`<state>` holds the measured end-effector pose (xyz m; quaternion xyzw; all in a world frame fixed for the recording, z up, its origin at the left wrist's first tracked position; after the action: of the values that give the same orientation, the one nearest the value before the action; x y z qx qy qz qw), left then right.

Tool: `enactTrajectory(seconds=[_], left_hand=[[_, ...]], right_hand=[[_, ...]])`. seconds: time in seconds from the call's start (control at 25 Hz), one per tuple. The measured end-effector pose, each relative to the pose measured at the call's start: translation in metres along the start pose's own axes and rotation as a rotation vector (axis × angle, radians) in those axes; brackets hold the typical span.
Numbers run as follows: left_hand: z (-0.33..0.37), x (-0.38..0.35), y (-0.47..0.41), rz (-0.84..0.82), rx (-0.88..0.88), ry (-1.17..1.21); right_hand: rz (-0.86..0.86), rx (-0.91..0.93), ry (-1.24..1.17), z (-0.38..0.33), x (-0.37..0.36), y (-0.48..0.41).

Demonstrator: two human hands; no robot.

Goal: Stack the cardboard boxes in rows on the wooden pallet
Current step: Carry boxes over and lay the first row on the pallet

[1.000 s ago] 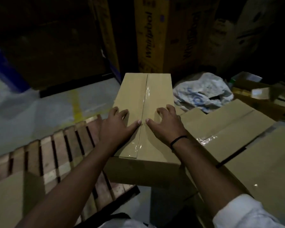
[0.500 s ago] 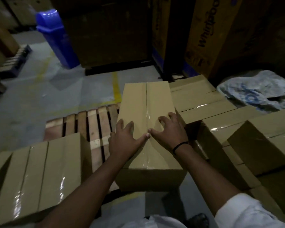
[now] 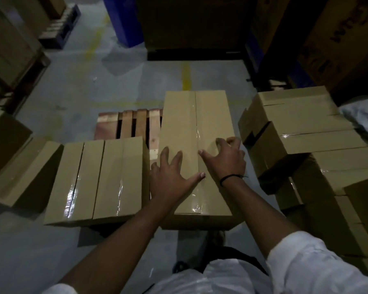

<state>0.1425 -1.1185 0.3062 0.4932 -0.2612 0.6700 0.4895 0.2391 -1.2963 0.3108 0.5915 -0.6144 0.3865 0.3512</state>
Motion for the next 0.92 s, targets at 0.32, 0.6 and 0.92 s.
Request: enactTrajectory(seconds=[0.32, 0.6, 0.92], left_hand=[[-0.04, -0.041, -0.045, -0.131, 0.11, 0.017], [-0.108, -0.123, -0.099, -0.447, -0.003, -0.06], [-0.193, -0.243, -0.127, -0.544, -0.065, 0.026]], right_hand=[[-0.13, 0.073, -0.062, -0.014, -0.083, -0.054], [-0.439, 0.089, -0.164, 0.026, -0.203, -0.043], [-0.522, 0.194, -0.048, 0.054, -0.337, -0.048]])
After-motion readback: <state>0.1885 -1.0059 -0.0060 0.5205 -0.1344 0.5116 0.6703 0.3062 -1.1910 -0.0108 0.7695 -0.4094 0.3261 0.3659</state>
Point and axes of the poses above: each hand's wrist, its own y-axis away from the middle knuckle, its own x-axis out of the back of the hand, z = x × y, the point moved 7 cm from there along -y, towards the middle knuckle, and after that the axes turned 5 degrees about x, right-handed, at the moved point
